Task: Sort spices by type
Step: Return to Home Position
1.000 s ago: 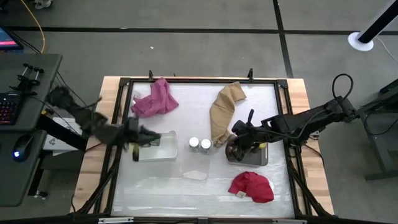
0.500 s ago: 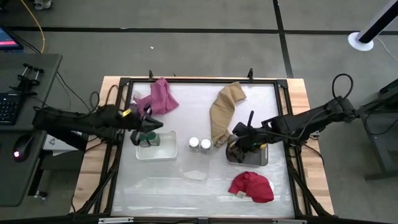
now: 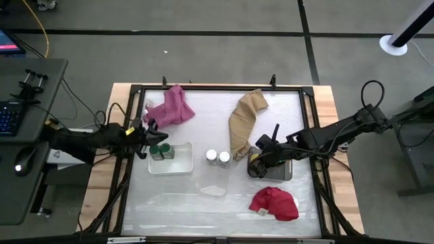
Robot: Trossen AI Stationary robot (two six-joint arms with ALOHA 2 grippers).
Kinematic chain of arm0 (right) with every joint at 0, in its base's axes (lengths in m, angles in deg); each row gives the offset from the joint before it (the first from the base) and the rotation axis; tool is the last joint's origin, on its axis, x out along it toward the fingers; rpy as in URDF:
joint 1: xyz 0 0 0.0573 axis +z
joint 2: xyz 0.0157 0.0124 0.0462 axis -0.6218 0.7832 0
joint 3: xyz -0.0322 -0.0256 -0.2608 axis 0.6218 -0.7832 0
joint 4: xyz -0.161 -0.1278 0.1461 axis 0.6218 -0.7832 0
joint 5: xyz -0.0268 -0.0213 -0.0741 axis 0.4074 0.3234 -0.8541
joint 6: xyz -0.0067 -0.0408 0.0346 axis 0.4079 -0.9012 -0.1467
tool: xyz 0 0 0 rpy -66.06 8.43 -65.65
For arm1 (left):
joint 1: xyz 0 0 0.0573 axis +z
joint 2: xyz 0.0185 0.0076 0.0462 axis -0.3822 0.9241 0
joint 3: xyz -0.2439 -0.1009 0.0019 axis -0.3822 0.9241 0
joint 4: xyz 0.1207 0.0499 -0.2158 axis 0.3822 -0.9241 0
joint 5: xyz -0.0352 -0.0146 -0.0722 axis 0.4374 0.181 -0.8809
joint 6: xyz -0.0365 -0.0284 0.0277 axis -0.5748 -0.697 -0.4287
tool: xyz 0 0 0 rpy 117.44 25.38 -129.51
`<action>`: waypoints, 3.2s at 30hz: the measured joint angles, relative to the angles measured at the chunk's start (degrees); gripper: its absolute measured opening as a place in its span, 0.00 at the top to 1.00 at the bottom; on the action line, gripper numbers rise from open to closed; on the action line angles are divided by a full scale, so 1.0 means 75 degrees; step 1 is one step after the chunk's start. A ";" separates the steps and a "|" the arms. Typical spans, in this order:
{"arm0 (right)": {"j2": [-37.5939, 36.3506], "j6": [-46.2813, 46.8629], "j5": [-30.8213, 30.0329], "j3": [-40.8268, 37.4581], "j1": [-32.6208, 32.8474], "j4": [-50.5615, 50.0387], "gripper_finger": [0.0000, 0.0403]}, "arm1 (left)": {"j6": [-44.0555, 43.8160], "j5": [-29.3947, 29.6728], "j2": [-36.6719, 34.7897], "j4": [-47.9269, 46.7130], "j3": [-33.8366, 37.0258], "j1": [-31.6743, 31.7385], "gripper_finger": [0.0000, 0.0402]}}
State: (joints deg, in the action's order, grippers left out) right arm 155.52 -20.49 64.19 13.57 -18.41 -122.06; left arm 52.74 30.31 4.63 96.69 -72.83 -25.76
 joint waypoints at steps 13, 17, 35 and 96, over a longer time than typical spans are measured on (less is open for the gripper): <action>-0.0211 -0.1248 0.0694 -0.1300 -0.0430 0.1010 1.00 | -0.1351 -0.0013 -0.0363 -0.0799 -0.0003 -0.0015 1.00; -0.1189 -0.2256 0.0781 -0.2420 -0.1045 0.2251 1.00 | -0.1351 -0.0013 -0.0363 -0.0796 -0.0003 -0.0015 1.00; -0.7490 -0.5167 0.0849 -0.6333 -0.1777 0.5565 1.00 | -0.1351 -0.0010 -0.0363 -0.0814 -0.0003 -0.0020 1.00; -0.8183 -0.4625 0.0856 -0.8326 -0.1789 0.5575 1.00 | -0.1353 -0.0007 -0.0363 -0.0820 -0.0009 -0.0020 1.00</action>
State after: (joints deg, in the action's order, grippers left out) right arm 94.14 -55.17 70.61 -48.88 -31.83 -80.24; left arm 42.59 30.26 1.91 90.54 -72.90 -25.92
